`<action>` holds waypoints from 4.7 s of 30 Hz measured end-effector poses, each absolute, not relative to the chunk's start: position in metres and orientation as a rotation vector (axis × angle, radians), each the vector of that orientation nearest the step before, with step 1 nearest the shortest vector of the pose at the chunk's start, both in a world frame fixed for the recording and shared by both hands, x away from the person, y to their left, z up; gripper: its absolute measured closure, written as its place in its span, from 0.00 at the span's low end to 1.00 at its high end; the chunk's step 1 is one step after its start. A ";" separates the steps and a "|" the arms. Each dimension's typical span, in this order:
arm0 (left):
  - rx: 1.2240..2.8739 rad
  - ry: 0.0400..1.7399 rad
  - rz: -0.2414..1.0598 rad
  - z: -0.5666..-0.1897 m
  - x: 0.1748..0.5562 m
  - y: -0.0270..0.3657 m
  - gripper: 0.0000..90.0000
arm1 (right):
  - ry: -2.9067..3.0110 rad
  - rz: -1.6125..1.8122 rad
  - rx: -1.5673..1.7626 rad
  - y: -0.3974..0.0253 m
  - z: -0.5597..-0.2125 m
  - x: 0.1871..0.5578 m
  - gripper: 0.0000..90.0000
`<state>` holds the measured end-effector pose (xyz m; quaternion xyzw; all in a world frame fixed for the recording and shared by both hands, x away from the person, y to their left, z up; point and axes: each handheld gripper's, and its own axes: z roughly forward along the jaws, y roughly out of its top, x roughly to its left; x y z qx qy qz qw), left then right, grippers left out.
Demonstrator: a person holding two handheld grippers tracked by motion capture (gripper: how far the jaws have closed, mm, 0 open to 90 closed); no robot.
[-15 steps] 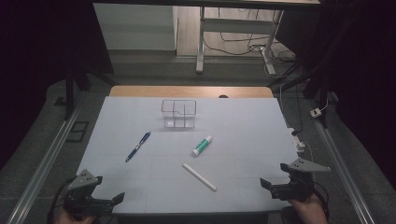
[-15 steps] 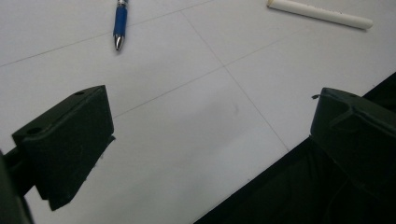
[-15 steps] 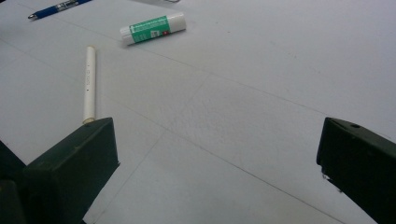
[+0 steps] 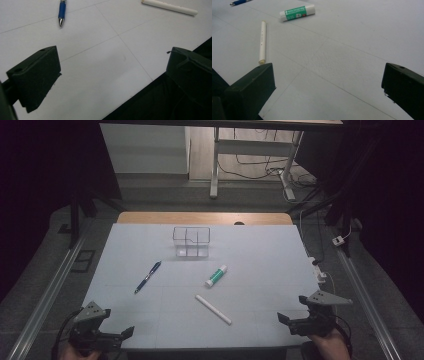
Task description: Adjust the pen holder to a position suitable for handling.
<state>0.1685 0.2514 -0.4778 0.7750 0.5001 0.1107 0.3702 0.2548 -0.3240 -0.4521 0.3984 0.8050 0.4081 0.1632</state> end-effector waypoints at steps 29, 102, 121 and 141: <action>1.972 1.221 0.323 -0.474 0.171 0.242 0.00 | 2.309 1.151 1.098 -0.319 -0.451 0.256 0.00; 1.975 1.018 0.294 -0.469 0.287 0.201 0.00 | 2.448 1.256 0.840 -0.240 -0.448 0.313 0.00; 1.971 1.078 0.321 -0.466 0.326 0.198 0.00 | 2.483 1.279 0.890 -0.213 -0.453 0.347 0.00; 2.009 1.072 0.367 -0.471 0.371 0.189 0.00 | 2.455 1.208 0.952 -0.185 -0.459 0.384 0.00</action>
